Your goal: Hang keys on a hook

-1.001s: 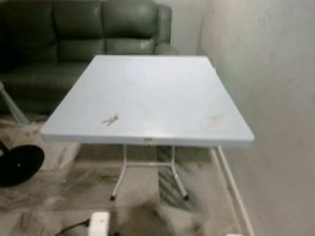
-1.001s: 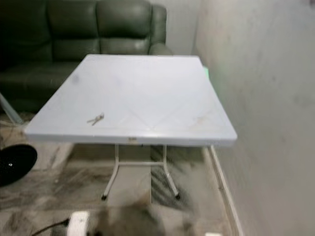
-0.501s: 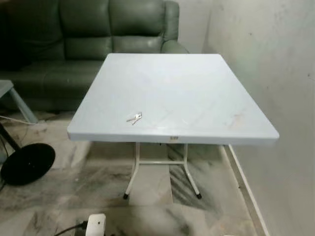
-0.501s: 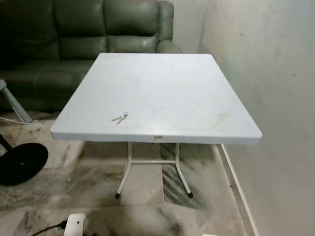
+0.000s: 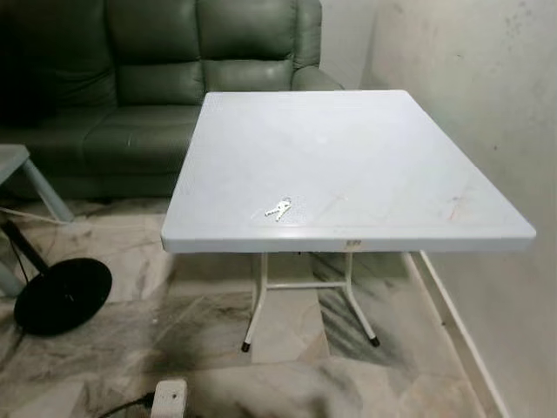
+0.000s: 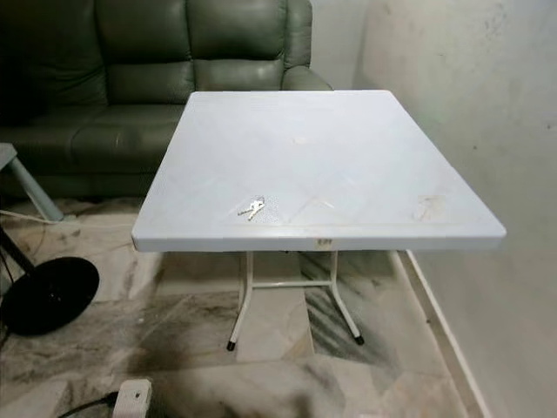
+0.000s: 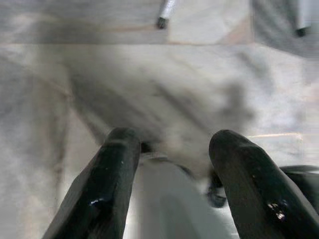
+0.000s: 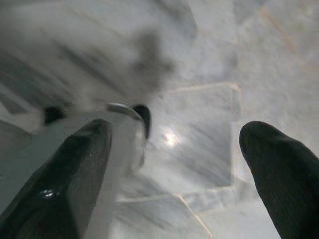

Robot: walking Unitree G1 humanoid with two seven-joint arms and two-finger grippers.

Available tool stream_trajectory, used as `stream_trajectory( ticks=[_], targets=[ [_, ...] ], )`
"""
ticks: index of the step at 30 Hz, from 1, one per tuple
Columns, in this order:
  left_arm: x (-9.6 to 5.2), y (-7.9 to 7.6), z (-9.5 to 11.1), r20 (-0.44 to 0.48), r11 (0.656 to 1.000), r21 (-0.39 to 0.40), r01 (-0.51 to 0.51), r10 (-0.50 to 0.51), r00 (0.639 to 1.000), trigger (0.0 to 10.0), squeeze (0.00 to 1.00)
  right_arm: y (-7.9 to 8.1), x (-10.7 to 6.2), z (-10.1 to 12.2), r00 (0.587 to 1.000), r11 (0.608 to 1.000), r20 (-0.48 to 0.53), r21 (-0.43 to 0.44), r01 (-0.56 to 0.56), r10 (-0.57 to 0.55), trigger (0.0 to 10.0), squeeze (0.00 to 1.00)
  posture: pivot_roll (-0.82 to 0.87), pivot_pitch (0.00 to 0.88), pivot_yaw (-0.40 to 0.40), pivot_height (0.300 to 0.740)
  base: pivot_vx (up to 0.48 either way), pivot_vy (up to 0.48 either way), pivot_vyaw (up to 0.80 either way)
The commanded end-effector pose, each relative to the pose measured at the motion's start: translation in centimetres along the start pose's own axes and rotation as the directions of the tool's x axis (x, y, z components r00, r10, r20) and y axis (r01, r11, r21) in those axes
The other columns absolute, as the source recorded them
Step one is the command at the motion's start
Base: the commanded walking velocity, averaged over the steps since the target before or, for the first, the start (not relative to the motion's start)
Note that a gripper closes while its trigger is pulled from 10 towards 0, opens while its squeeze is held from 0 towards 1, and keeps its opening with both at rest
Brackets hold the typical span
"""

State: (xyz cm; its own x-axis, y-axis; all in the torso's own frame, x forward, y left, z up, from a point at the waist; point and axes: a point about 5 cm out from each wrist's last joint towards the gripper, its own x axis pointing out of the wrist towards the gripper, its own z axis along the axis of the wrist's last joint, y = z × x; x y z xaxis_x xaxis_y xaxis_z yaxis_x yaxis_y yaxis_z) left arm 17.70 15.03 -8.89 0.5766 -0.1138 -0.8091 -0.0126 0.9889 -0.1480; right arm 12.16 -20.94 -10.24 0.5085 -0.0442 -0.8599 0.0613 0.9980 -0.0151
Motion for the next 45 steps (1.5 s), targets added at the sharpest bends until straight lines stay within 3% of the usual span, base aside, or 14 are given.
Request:
stream_trajectory(
  ticks=[1, 6, 36, 41, 45],
  targets=[
    [-0.3, 1.3, -0.3, -0.010, 0.999, 0.006, -0.033, 0.033, 0.999, 10.0, 0.00, 0.5, 0.2, 0.5, 1.000, 1.000, 0.021, 0.017, -0.011, 0.011, 10.0, 0.00, 0.02, 0.056, -0.022, 0.740, 0.000, 0.476, 0.00],
    [-0.3, 1.3, -0.2, -0.008, 0.999, 0.005, -0.036, 0.036, 0.999, 10.0, 0.00, 0.6, 0.2, 0.5, 1.000, 1.000, 0.020, 0.018, -0.013, 0.013, 10.0, 0.00, 0.03, 0.059, -0.022, 0.740, 0.000, 0.430, 0.00],
    [-0.2, 1.0, 0.3, 0.011, 0.999, 0.036, -0.016, 0.015, 1.000, 10.0, 0.00, 0.8, 0.3, 1.4, 0.998, 1.000, 0.058, 0.009, -0.016, 0.015, 10.0, 0.00, 0.03, 0.057, -0.018, 0.740, 0.000, 0.000, 0.00],
    [0.4, -1.0, 3.0, 0.126, 0.997, 0.038, 0.063, -0.067, 0.990, 10.0, 0.00, 0.9, 0.5, 3.6, 0.986, 0.999, 0.165, 0.021, -0.030, 0.026, 10.0, 0.00, 0.03, 0.059, -0.018, 0.740, 0.000, 0.000, 0.00],
    [0.5, -1.9, 6.8, 0.291, 0.993, -0.042, 0.112, -0.095, 0.952, 10.0, 0.00, 1.2, 0.6, 6.6, 0.950, 0.997, 0.308, 0.031, -0.067, 0.054, 10.0, 0.00, 0.02, 0.065, -0.016, 0.740, 0.000, 0.000, 0.00]
  ],
)
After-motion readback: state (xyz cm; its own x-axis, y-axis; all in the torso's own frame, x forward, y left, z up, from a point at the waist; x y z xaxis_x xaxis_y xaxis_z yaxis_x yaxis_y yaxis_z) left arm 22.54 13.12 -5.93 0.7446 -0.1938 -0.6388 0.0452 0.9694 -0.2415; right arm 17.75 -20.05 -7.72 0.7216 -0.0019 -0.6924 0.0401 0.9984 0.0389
